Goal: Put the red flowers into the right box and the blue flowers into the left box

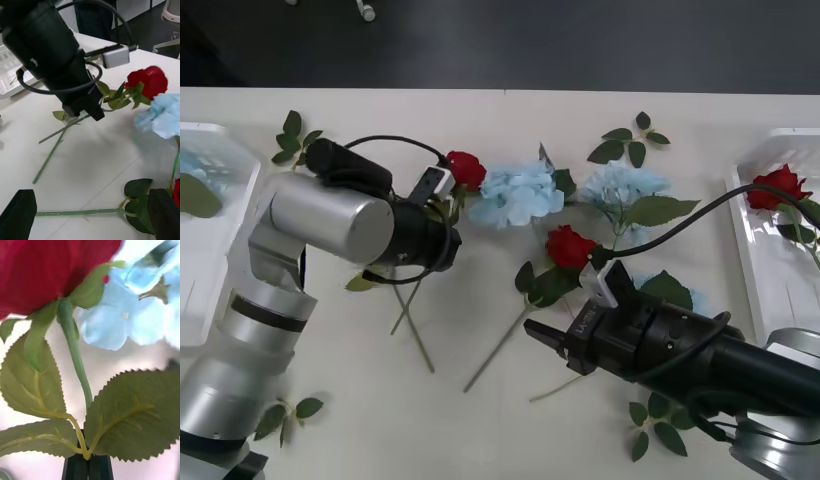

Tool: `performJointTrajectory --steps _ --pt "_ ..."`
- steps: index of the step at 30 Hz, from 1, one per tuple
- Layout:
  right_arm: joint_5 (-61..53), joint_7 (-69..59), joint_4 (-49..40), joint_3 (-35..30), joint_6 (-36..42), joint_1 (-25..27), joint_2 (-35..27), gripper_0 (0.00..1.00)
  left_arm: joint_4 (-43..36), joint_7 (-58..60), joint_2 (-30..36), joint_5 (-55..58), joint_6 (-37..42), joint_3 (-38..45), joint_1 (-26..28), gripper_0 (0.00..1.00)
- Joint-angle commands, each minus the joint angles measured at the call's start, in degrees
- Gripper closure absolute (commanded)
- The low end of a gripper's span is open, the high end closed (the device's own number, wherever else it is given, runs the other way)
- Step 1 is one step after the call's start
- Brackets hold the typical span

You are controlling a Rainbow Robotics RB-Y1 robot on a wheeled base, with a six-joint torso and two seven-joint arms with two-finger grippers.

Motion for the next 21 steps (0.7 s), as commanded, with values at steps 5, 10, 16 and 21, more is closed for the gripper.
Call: performJointTrajectory --steps 5,10,16,21 --pt "0.13 0.85 -1.24 -0.17 -2.71 -0.09 -0.2 0.13 -11.79 -19.33 2.89 20.16 -0.12 9.31 4.99 1.0" --pt "0.66 1.2 -1.24 -0.26 -3.85 -0.09 -0.11 0.13 -12.32 -29.96 2.54 33.16 2.52 15.2 6.39 1.0" --pt "1.89 1.02 -1.24 -0.17 -4.11 -0.09 1.3 0.13 -12.32 -40.78 2.54 45.56 6.83 19.77 6.48 1.0" --pt "1.89 1.11 0.16 0.45 -4.11 0.08 4.02 0.13 -12.32 -48.42 2.19 55.31 9.03 21.7 7.54 1.0"
